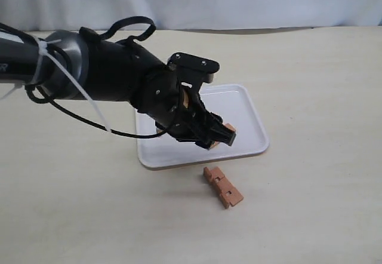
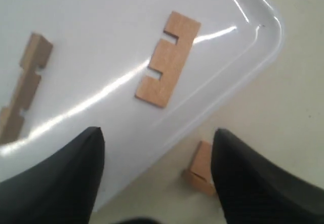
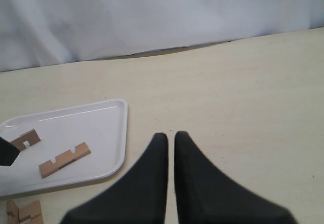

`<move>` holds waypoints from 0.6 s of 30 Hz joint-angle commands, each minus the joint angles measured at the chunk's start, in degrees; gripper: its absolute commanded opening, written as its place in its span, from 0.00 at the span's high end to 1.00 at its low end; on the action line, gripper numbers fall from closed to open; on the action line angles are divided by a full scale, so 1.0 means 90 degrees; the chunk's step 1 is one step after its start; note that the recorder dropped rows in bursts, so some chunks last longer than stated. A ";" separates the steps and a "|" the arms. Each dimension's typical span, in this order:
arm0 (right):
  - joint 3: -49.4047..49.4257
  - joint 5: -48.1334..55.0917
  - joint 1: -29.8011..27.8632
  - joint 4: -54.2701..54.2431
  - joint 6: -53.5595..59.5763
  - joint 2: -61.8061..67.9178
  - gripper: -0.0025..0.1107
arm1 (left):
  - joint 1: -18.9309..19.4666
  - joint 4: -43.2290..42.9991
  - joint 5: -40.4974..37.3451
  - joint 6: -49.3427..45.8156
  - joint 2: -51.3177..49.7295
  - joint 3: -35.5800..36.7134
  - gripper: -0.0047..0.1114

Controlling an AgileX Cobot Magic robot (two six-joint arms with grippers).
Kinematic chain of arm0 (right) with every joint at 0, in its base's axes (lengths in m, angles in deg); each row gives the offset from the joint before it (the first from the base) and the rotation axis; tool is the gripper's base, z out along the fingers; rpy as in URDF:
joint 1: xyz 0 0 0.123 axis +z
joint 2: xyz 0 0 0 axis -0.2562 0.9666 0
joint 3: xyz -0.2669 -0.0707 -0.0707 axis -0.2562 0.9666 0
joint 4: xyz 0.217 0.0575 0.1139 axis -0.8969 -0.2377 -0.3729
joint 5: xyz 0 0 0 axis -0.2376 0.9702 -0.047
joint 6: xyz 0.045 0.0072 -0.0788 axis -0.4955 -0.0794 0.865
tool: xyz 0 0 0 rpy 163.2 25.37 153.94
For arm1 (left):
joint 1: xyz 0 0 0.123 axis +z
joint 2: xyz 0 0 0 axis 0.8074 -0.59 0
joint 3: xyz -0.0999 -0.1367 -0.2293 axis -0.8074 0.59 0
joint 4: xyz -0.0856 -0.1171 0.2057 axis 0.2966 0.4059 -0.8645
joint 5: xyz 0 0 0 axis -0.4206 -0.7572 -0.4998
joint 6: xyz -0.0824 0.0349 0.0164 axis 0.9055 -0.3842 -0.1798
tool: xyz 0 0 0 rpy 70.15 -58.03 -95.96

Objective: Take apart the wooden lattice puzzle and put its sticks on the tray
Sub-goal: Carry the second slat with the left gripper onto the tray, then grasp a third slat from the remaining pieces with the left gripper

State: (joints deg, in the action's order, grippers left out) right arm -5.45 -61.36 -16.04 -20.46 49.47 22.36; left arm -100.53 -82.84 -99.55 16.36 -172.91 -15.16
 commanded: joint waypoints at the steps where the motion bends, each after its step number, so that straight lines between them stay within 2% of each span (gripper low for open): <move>1: 0.0022 -0.0080 -0.0028 0.0007 -0.0005 0.0050 0.94 | -0.0059 0.1094 -0.0717 -0.0434 0.0051 -0.0043 0.46; 4: 0.0022 -0.0080 -0.0028 0.0007 -0.0005 0.0050 0.94 | -0.0270 0.1164 -0.0971 -0.0440 0.0039 -0.0043 0.46; 9: 0.0022 -0.0080 -0.0028 0.0007 -0.0005 0.0050 0.94 | -0.0631 0.1129 -0.0923 0.0033 -0.0003 -0.0043 0.48; 13: 0.0022 -0.0080 -0.0028 0.0007 -0.0005 0.0050 0.94 | -0.0679 0.0982 -0.0935 0.0431 -0.0046 -0.0043 0.56; 15: 0.0022 -0.0080 -0.0028 0.0007 -0.0005 0.0050 0.94 | -0.0679 0.0776 -0.1019 0.0771 -0.0062 -0.0088 0.57; 18: 0.0022 -0.0080 -0.0028 0.0007 -0.0005 0.0050 0.94 | -0.0685 0.0384 -0.1915 0.1185 -0.0288 -0.0617 0.57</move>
State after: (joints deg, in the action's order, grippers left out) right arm -5.45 -61.36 -16.04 -20.46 49.47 22.36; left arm -106.48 -77.01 -112.08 24.08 -174.27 -17.44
